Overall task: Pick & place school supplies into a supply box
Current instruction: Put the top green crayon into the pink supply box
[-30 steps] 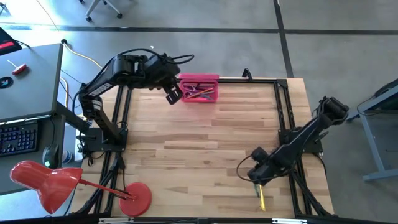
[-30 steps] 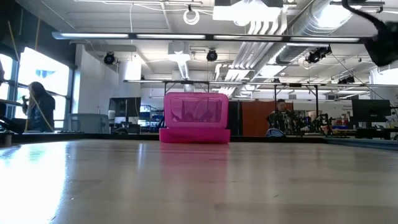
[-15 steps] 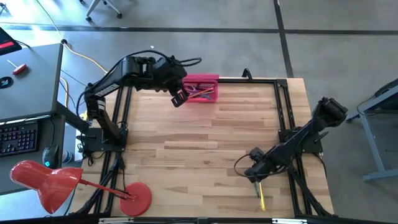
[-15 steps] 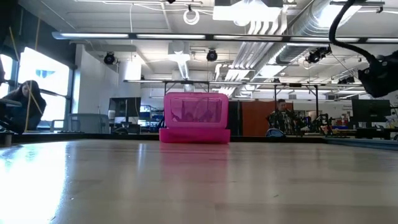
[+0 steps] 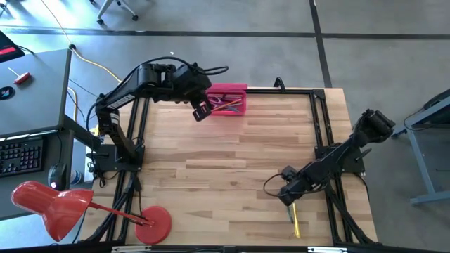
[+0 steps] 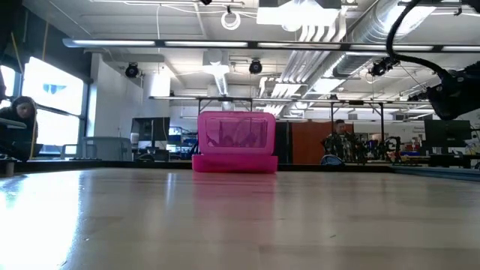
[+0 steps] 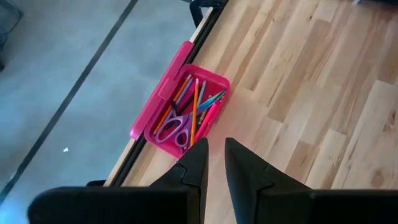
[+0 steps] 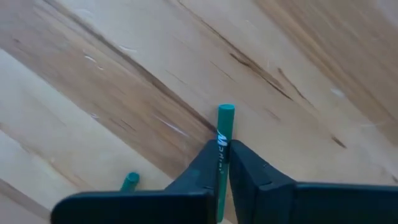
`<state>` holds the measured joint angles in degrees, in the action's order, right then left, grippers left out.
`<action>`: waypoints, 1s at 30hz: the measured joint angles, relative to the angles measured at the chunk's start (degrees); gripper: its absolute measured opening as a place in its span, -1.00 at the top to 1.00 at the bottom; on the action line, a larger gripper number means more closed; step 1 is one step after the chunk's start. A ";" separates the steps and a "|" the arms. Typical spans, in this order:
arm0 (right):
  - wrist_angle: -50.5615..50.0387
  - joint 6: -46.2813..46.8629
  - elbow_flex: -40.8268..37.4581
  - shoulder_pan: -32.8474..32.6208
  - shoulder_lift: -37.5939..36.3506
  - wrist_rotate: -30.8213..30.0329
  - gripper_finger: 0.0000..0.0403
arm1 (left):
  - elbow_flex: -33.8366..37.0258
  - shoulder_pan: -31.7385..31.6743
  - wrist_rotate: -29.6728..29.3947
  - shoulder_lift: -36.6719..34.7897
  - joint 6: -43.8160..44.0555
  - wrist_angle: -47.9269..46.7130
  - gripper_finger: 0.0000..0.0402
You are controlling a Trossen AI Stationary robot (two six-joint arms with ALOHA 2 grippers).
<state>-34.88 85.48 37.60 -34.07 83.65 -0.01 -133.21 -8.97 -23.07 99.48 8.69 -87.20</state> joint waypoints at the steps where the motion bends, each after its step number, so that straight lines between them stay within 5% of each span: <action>1: -0.15 -1.75 0.39 0.77 0.05 0.52 0.95 | 0.00 0.00 0.00 0.00 -0.50 -0.15 0.59; 7: -0.52 -15.25 6.04 9.83 -0.74 -6.37 0.97 | 0.05 0.00 0.04 0.00 -1.90 -2.89 0.59; 13: 8.48 -45.08 15.21 24.33 -0.56 -20.16 0.95 | 0.26 0.00 0.31 -0.04 -3.98 -2.85 0.59; 17: 21.21 -65.83 20.80 34.32 1.62 -21.85 0.95 | 0.28 0.00 0.46 -0.04 -5.13 -2.84 0.59; 25: 26.80 -93.73 32.22 48.98 16.77 -14.39 0.95 | 0.28 0.00 4.51 -0.04 -7.48 -2.82 0.59; 30: 25.37 -107.21 40.23 53.10 27.89 -27.36 0.95 | 0.30 0.00 6.35 -0.04 -10.14 -2.82 0.59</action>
<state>-9.51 -21.72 77.82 19.03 111.54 -27.37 -132.90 -8.97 -16.72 99.44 -1.45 -90.02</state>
